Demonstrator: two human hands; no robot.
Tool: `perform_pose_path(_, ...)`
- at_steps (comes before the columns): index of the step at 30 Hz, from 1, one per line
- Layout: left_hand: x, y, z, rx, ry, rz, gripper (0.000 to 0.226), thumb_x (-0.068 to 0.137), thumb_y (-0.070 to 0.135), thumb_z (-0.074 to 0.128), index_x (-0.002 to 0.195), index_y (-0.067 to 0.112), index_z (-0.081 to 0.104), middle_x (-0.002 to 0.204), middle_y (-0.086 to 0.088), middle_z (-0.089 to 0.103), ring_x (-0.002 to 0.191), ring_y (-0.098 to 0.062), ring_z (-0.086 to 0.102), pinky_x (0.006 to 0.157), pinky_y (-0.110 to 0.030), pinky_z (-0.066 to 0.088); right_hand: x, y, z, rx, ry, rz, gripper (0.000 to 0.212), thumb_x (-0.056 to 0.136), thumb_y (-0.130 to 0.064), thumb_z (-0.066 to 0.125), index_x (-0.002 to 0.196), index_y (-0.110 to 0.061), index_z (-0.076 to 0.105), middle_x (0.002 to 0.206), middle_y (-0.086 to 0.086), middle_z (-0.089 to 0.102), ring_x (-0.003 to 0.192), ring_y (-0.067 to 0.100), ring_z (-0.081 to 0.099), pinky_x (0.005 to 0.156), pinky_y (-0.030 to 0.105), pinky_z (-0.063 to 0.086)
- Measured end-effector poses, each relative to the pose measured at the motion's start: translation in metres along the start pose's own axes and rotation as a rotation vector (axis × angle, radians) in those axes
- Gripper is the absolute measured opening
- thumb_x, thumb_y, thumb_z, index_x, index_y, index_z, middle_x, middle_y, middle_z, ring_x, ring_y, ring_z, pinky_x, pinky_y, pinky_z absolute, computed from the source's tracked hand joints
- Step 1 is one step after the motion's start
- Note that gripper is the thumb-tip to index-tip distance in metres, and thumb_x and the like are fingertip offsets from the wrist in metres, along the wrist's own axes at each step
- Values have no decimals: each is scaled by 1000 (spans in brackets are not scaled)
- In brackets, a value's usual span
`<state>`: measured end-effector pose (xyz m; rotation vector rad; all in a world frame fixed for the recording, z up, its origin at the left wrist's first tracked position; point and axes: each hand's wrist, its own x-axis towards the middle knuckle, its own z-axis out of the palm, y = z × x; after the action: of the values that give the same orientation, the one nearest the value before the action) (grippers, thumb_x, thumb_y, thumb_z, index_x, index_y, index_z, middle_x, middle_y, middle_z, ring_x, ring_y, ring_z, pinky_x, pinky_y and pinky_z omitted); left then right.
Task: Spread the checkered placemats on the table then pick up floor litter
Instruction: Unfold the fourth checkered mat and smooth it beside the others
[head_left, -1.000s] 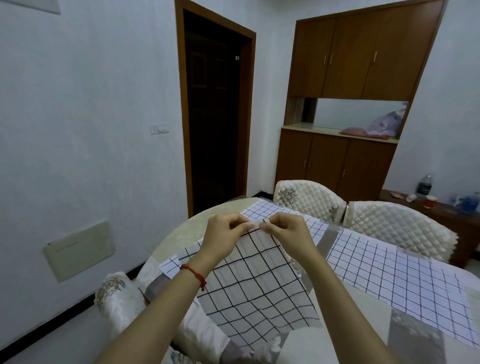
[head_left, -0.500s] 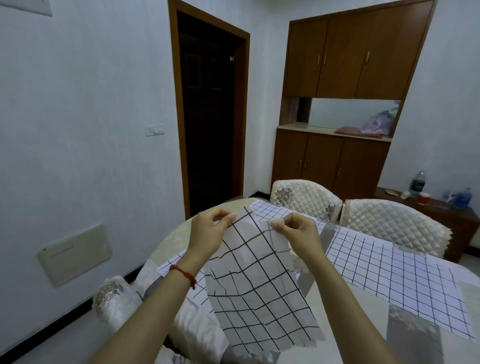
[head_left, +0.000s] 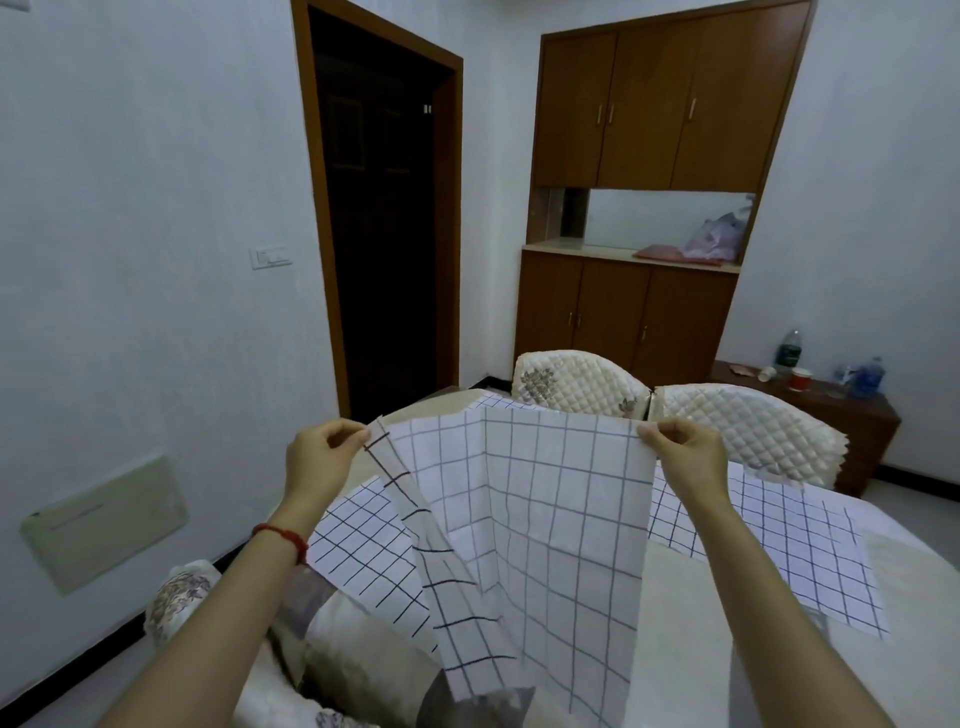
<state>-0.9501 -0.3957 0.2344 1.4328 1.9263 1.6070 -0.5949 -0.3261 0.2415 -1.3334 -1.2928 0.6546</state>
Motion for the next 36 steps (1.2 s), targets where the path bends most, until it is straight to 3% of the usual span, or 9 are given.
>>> perform_pose_path(5,-4,-1,24,-16,-58,-80,20,86,5,53,70,7,65,63,-8,65,60,-20,62,69,-31,53,5,17,-26,-57,41,10,9,83,-19,65,79,-11,67,81,6,66,79,20,59,64,26,44)
perform_pose_path(9,-5,0,50,37,-55,-76,28,86,17,57,61,8,65,60,-6,65,58,-19,60,66,-27,50,8,33,-42,-98,63,37,13,80,-17,66,68,-14,65,68,0,62,66,18,55,63,26,40)
perform_pose_path(14,2,8,94,145,-90,-64,9,79,0,59,81,2,68,85,-15,69,77,-27,61,73,-31,47,20,52,-68,-80,89,122,15,82,-15,64,67,-12,63,70,2,63,50,19,58,51,25,41)
perform_pose_path(17,7,18,129,174,-119,-43,16,79,-3,56,91,1,66,93,-18,68,86,-31,61,73,-29,43,33,64,-86,-33,121,182,11,83,-13,64,72,-11,64,73,2,64,54,21,62,52,27,48)
perform_pose_path(22,17,47,192,135,-135,6,21,83,0,52,99,2,64,96,-16,67,81,-23,55,69,-25,37,59,80,-121,32,219,229,6,84,-12,64,85,-5,64,71,3,63,60,17,64,55,23,54)
perform_pose_path(28,23,76,249,38,-156,47,18,80,6,61,96,5,70,102,-14,70,99,-29,62,82,-28,42,79,98,-164,97,353,230,12,82,-11,65,89,-1,66,74,10,66,74,28,67,76,39,56)
perform_pose_path(32,27,92,277,-17,-162,136,17,79,6,64,94,4,71,98,-16,71,95,-29,63,82,-28,44,76,99,-191,96,443,158,9,83,-11,65,88,-4,66,81,14,66,71,21,65,68,26,55)
perform_pose_path(36,19,100,292,-73,-166,205,15,79,9,67,91,1,71,87,-13,69,79,-16,56,71,-18,39,53,108,-223,96,537,78,2,84,-10,64,85,-10,64,76,7,65,70,14,65,62,14,56)
